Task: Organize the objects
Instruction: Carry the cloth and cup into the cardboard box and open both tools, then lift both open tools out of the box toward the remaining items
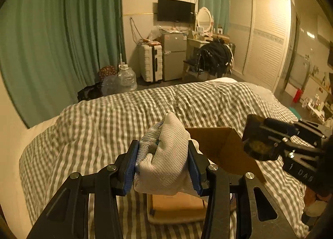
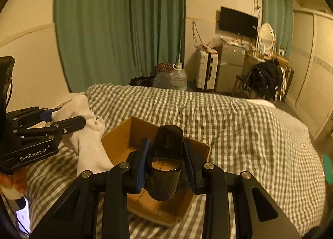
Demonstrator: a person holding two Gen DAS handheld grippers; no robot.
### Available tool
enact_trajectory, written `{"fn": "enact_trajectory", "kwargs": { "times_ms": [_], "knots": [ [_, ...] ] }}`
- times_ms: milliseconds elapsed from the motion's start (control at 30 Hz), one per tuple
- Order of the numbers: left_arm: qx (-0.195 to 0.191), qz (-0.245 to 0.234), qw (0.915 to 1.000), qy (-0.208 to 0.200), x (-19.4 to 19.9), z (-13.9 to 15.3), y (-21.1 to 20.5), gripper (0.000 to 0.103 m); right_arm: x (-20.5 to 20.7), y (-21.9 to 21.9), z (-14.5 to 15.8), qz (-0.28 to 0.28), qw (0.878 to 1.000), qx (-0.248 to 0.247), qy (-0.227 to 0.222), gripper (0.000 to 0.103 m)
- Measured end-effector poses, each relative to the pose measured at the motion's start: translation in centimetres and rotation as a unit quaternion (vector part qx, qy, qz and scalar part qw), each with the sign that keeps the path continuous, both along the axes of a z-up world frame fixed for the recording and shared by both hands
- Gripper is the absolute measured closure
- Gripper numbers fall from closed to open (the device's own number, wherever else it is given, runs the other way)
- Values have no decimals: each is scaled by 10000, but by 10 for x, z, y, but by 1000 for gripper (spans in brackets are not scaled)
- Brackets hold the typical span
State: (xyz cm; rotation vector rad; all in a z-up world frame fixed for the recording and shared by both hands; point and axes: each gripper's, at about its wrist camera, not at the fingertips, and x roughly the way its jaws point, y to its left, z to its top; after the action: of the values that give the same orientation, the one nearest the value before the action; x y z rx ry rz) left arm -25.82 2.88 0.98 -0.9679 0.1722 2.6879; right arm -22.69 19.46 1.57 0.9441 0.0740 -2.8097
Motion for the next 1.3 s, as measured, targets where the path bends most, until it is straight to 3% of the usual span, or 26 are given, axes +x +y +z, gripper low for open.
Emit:
{"fn": "enact_trajectory", "kwargs": {
  "times_ms": [200,433,533,600,667,967,1300],
  "knots": [
    [-187,-192,9994,-204,-39,-31,23,58,-57,11,-38,-177,9986,-91,-487,72],
    [-182,-321,9973,-633,-49,-66,23,57,-80,18,-73,-338,9953,-184,-884,72],
    [-169,-413,9970,-634,-45,-67,19,51,-80,14,-76,-419,9946,-171,-930,72],
    [-177,-488,9968,-601,-40,-64,15,35,-77,10,-74,-465,9948,-125,-901,66],
    [-224,-447,9975,-494,-34,-59,11,21,-73,6,-68,-543,9953,-97,-799,41],
    [-144,-75,9991,-380,-2,-22,-20,19,-41,-3,-24,-674,9964,11,-518,38],
    [-29,433,9990,66,76,25,-40,9,61,-15,40,-238,9996,154,-32,37]
  ]
}}
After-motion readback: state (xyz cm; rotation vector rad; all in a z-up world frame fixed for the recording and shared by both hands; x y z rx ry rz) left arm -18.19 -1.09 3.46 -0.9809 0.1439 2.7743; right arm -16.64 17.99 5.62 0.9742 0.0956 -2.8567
